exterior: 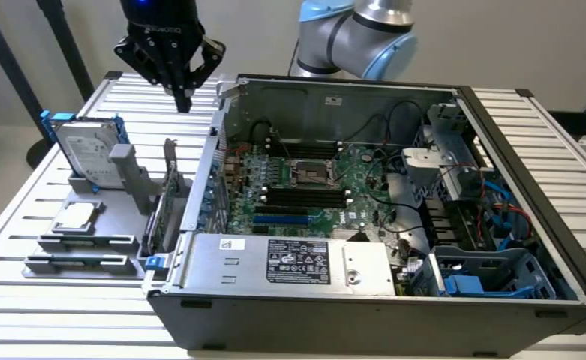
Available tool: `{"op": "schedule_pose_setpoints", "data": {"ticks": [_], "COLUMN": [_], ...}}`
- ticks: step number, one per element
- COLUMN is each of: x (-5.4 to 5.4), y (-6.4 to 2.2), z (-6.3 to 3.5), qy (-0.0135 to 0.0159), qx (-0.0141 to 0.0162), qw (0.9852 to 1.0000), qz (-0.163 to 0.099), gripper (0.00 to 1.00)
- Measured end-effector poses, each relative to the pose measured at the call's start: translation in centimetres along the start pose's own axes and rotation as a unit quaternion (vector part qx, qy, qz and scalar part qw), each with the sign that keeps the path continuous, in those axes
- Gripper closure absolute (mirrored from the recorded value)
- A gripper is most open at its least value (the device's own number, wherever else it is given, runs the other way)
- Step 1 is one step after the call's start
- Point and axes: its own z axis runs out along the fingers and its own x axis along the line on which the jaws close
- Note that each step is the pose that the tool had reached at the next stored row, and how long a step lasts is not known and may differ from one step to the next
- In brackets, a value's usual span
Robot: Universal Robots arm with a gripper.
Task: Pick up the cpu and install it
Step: 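Reach for the cpu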
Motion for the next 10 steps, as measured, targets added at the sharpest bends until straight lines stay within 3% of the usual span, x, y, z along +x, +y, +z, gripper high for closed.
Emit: {"op": "schedule_pose_setpoints", "data": {"ticks": [10], "x": [4.6], "y": [-0.33], "z": [0.8], "qy": [-0.0003], "qx": [0.0041], "qw": [1.0], "qz": [0.0], "gripper": [0.89]}}
